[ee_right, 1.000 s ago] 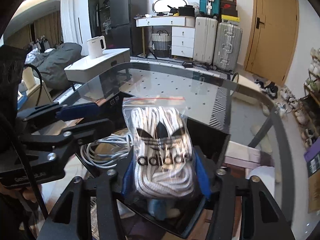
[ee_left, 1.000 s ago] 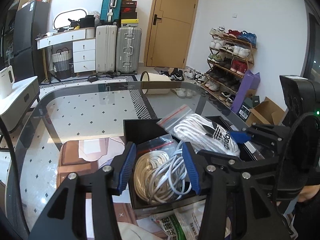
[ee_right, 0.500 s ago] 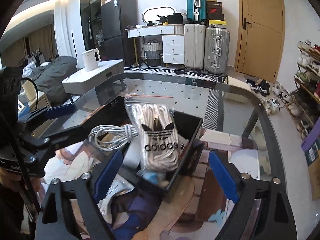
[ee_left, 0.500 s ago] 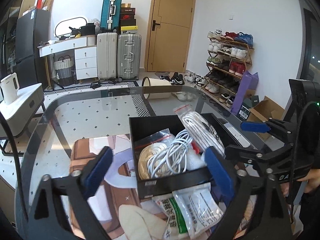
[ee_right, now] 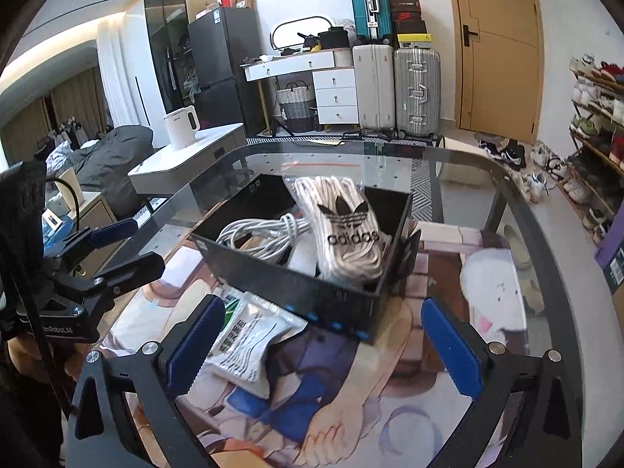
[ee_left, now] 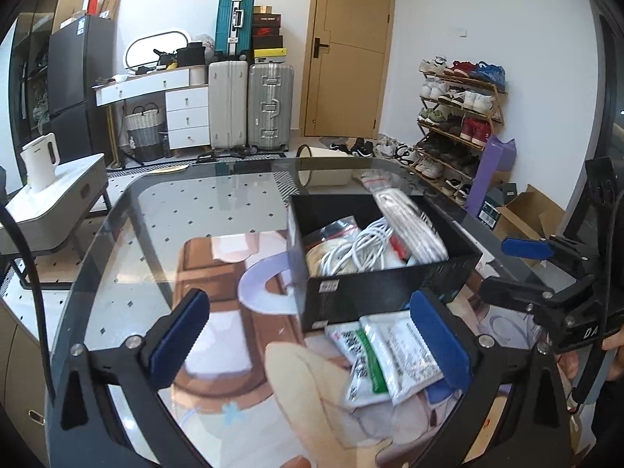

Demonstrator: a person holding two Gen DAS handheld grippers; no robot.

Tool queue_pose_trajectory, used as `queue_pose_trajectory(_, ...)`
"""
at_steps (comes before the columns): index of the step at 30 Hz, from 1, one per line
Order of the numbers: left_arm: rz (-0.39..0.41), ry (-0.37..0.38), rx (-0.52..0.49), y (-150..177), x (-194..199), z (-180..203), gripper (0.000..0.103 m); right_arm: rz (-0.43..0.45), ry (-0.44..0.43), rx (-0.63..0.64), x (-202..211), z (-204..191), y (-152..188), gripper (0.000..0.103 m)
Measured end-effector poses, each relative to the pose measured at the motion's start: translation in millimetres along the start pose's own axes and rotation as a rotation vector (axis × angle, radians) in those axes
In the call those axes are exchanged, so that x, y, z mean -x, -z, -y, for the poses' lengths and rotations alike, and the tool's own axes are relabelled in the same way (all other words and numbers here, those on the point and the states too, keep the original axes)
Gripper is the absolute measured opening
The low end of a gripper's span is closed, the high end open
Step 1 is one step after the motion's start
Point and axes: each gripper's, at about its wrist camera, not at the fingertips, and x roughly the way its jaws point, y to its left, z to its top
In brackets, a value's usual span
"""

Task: Organize soft objects
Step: 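Withdraw both open tools and move over the white medicine sachets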

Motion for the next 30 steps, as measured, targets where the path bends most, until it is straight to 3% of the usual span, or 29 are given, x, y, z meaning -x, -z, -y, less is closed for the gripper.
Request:
queue_pose_trajectory(15, -0.051, -0.035, -0.005, 39, 5, -6, 0.103, -0.066, 0.005, -0.081, -11, -8, 27, 0.102)
queue_pose_trajectory(30, -0.072, -0.032, 0.008, 43, 6, -5, 0.103, -0.112, -0.005, -0.069, -33, -22, 31, 0.102)
